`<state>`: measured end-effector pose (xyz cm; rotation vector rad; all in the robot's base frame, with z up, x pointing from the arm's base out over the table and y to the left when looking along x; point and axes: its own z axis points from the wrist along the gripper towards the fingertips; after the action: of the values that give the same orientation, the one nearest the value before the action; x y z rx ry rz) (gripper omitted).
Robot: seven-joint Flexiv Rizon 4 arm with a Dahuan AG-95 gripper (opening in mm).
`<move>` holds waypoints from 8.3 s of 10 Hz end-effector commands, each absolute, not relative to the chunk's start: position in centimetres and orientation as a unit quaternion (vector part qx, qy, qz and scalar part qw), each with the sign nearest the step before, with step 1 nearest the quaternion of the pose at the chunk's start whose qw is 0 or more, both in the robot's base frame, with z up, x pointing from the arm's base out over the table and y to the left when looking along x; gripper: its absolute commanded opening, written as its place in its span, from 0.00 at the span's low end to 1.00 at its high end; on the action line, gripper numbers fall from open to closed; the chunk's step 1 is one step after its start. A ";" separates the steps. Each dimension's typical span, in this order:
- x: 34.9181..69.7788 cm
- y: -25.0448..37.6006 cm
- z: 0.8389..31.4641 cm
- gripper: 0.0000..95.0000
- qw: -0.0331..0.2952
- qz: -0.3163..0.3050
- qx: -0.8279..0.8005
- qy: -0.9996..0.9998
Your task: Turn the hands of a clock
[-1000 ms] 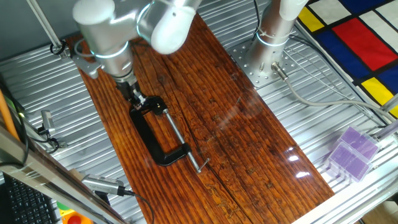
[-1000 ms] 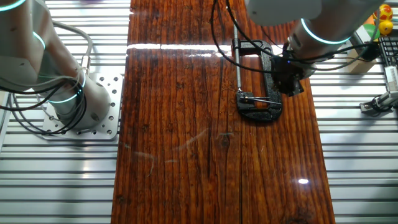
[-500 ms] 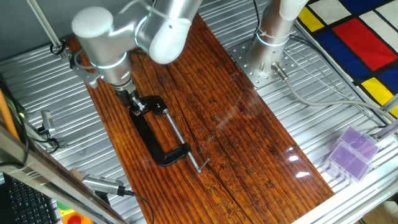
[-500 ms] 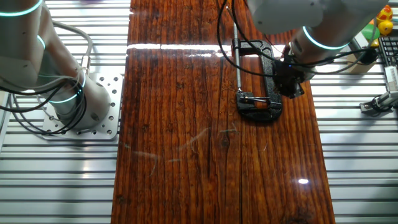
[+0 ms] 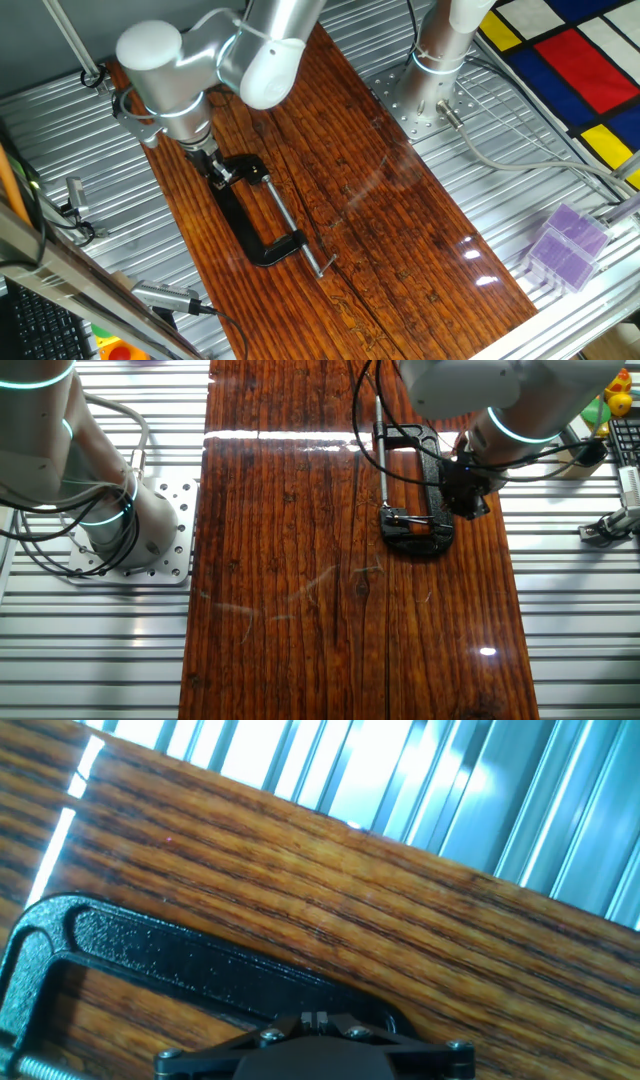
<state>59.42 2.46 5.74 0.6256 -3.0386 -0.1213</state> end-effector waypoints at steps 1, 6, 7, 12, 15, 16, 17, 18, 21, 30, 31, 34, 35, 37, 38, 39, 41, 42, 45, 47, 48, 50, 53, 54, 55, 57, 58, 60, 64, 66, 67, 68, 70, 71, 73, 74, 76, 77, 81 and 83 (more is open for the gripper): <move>59.4 2.4 5.6 0.00 0.027 -0.038 0.207 -0.977; 59.4 2.4 5.6 0.00 0.073 -0.032 0.204 -0.976; 59.4 2.4 5.6 0.00 0.071 -0.033 0.200 -0.977; 60.0 2.5 5.2 0.00 0.070 -0.034 0.204 -0.976; 60.3 2.4 3.9 0.00 0.066 -0.034 0.209 -0.975; 60.3 2.3 3.8 0.00 0.066 -0.033 0.210 -0.975; 60.3 2.3 3.5 0.00 0.066 -0.032 0.212 -0.975; 60.3 2.3 3.4 0.00 0.066 -0.032 0.213 -0.974; 60.4 1.8 3.0 0.00 0.064 -0.032 0.221 -0.973; 59.9 1.2 2.4 0.00 0.061 -0.031 0.233 -0.970; 59.8 1.2 2.4 0.00 0.061 -0.031 0.233 -0.970; 59.7 0.9 2.4 0.00 0.061 -0.032 0.237 -0.969; 59.7 0.9 2.4 0.00 0.061 -0.031 0.237 -0.969; 59.6 0.7 2.5 0.00 0.061 -0.031 0.240 -0.968; 59.6 0.5 2.4 0.00 0.061 -0.031 0.242 -0.968; 59.5 0.5 2.4 0.00 0.061 -0.031 0.243 -0.968; 59.4 0.3 2.4 0.00 0.060 -0.031 0.245 -0.967; 59.3 0.2 2.4 0.00 0.060 -0.031 0.247 -0.967; 59.0 -0.2 2.4 0.00 0.059 -0.031 0.252 -0.965; 59.0 -0.6 2.5 0.00 0.059 -0.032 0.256 -0.964; 59.0 -0.7 2.5 0.00 0.059 -0.032 0.257 -0.964; 58.9 -0.9 2.5 0.00 0.059 -0.031 0.260 -0.963; 58.6 -1.3 2.5 0.00 0.059 -0.031 0.263 -0.962; 58.6 -1.4 2.5 0.00 0.059 -0.031 0.264 -0.962; 58.5 -1.5 2.5 0.00 0.059 -0.031 0.266 -0.962; 58.3 -1.7 2.5 0.00 0.059 -0.031 0.267 -0.961; 58.2 -1.8 2.5 0.00 0.059 -0.031 0.269 -0.961; 58.1 -2.1 2.5 0.00 0.059 -0.031 0.271 -0.960; 57.7 -2.4 2.5 0.00 0.059 -0.030 0.275 -0.959; 57.5 -2.6 2.4 0.00 0.059 -0.029 0.277 -0.959; 57.4 -2.8 2.5 0.00 0.059 -0.030 0.279 -0.958; 57.3 -2.9 2.5 0.00 0.059 -0.030 0.280 -0.958; 56.9 -3.2 2.4 0.00 0.059 -0.030 0.283 -0.957; 56.7 -3.3 2.4 0.00 0.059 -0.030 0.284 -0.957; 56.4 -3.8 2.5 0.00 0.060 -0.030 0.287 -0.956; 56.3 -3.9 2.6 0.00 0.060 -0.030 0.287 -0.956; 55.9 -4.2 2.5 0.00 0.059 -0.031 0.289 -0.955; 55.7 -4.2 2.5 0.00 0.059 -0.030 0.288 -0.955; 55.1 -4.5 2.5 0.00 0.060 -0.031 0.291 -0.954; 54.8 -4.6 2.4 0.00 0.060 -0.031 0.290 -0.955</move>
<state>54.70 -4.75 2.47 0.8776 -2.8903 -0.0917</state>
